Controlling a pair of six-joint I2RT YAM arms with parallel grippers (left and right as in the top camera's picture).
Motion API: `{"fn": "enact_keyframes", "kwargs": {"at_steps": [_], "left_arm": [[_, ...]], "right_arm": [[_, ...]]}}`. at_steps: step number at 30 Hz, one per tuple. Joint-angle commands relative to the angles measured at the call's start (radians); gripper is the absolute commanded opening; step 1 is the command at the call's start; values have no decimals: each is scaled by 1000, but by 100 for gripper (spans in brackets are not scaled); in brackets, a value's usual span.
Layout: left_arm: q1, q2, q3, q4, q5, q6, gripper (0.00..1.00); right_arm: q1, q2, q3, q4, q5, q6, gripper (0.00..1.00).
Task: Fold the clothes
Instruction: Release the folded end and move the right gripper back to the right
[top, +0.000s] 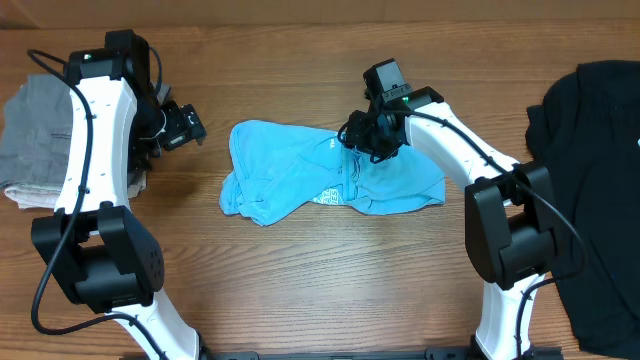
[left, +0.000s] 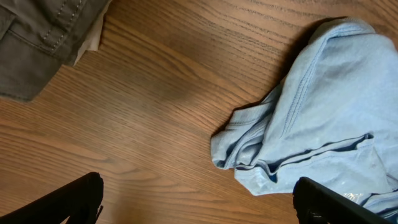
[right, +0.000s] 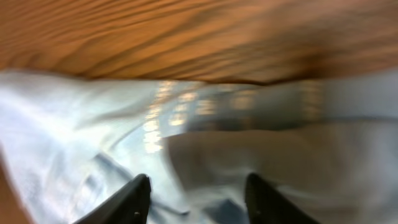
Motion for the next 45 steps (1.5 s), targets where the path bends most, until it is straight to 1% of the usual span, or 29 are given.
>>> {"fn": "enact_keyframes", "kwargs": {"at_steps": [1, 4, 8, 10, 11, 12, 15, 17, 18, 20, 22, 25, 27, 29, 30, 33, 42, 43, 44, 45], "left_arm": [[-2, -24, 21, 0, -3, -6, 100], [-2, -24, 21, 0, -3, -6, 100], [-2, -24, 21, 0, -3, -6, 100], [-2, -24, 21, 0, -3, -6, 100], [-2, -24, 21, 0, -3, -6, 100], [-2, -24, 21, 0, -3, -6, 100], [-2, -24, 21, 0, -3, -6, 100], [-2, -24, 21, 0, -3, -6, 100], [-2, -24, 21, 0, -3, -6, 100], [-2, -24, 21, 0, -3, -6, 100], [-2, -24, 21, 0, -3, -6, 100], [-2, -24, 21, 0, -3, -6, 100], [-2, -24, 21, 0, -3, -6, 100], [-2, -24, 21, 0, -3, -6, 100], [-2, -24, 21, 0, -3, -6, 100], [-2, -24, 21, 0, -3, -6, 100], [-2, -24, 21, 0, -3, -6, 100], [-2, -24, 21, 0, -3, -6, 100], [-2, -24, 21, 0, -3, -6, 100], [-2, -24, 21, 0, -3, -6, 100]], "right_arm": [[3, -9, -6, 44, -217, -128, 61], [-1, -9, -6, 71, -284, -143, 71], [-26, -11, 24, 53, -302, -171, 76], [-56, -21, 66, -11, -303, -174, 78], [-97, -35, 111, -92, -303, -174, 78], [-122, -45, 133, -137, -303, -174, 79], [-200, -75, 169, -255, -302, -181, 79], [-254, -90, 171, -325, -294, -210, 79], [-281, -92, 171, -363, -274, -226, 80], [-325, -92, 168, -431, -203, -247, 84], [-366, -91, 151, -478, -93, -252, 87], [-407, -91, 115, -499, 18, -252, 86], [-417, -91, 81, -484, 40, -252, 83], [-417, -91, 41, -453, 40, -264, 83], [-417, -91, 23, -436, 40, -273, 80], [-409, -91, -52, -362, 38, -277, 77], [-351, -91, -280, -121, 21, -277, 71], [-345, -91, -308, -90, 22, -277, 66], [-345, -91, -314, -83, 23, -277, 56], [-345, -91, -315, -82, 26, -277, 38]]}}
